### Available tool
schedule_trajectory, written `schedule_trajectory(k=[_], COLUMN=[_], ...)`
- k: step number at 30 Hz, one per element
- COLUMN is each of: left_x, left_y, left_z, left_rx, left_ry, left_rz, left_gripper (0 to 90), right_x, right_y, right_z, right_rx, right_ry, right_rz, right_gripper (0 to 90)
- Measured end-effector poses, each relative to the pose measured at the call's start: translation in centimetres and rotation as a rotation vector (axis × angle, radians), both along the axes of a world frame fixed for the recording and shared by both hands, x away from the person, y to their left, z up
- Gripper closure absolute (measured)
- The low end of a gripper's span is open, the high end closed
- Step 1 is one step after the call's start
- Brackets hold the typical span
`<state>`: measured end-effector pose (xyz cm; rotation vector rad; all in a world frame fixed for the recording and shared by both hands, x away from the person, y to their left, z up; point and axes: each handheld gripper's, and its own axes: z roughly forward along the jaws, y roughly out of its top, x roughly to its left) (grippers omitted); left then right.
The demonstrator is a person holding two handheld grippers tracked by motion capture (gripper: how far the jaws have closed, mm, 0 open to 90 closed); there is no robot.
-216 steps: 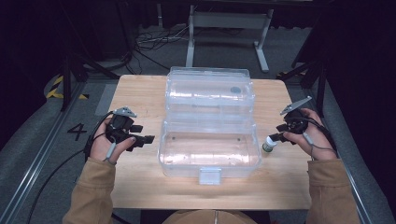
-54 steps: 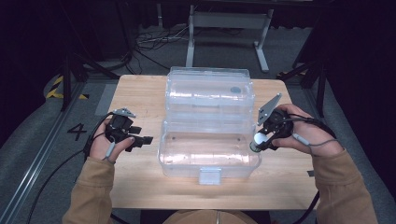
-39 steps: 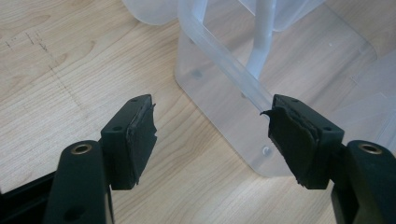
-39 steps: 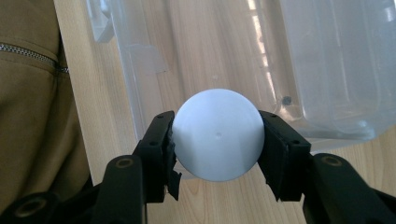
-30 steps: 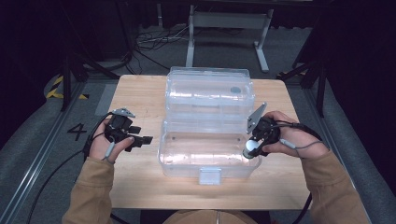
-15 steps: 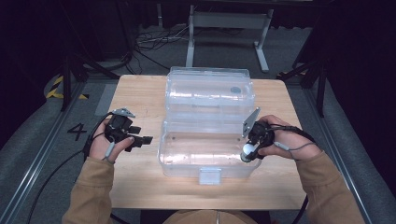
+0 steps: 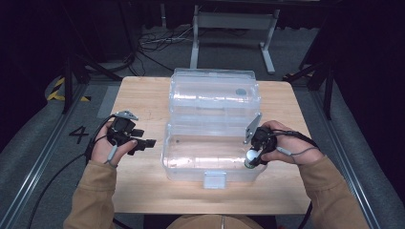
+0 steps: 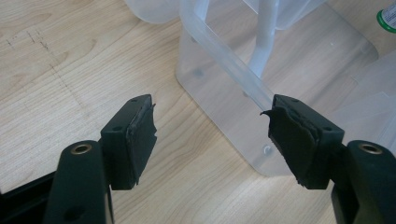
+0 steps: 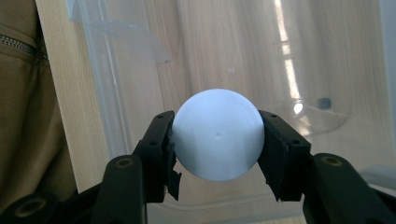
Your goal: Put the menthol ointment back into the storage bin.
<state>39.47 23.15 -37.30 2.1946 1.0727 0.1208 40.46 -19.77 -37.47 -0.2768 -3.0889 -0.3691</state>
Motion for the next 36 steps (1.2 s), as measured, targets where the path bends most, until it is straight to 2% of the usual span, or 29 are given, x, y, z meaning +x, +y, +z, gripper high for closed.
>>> schedule_trajectory(k=[13,36], left_x=[0.0,0.1], left_y=[0.0,0.0], left_z=[-0.1,-0.2], left_rx=[0.001,0.000], left_ry=[0.000,0.008], left_rz=[0.003,0.000], left_gripper=[32.2,32.1], right_x=[0.1,0.4], right_y=[0.3,0.9], right_z=[-1.3,-2.5], right_rx=[-0.025,-0.070], right_ry=[0.032,0.045], right_rz=[0.006,0.023], right_gripper=[50.4,50.4])
